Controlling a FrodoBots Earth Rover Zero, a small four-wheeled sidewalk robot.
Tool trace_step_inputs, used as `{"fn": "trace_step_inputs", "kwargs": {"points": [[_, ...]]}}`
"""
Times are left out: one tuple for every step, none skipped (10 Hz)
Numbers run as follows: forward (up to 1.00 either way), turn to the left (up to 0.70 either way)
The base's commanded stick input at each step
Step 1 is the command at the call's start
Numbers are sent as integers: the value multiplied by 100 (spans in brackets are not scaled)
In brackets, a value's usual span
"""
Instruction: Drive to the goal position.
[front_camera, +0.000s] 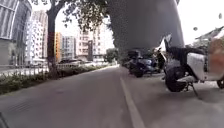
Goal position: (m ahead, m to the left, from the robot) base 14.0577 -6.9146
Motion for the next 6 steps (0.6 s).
{"fn": "trace_step_inputs", "kwargs": {"points": [[45, 3], [45, 0], [45, 0], [45, 0], [45, 0], [45, 0]]}}
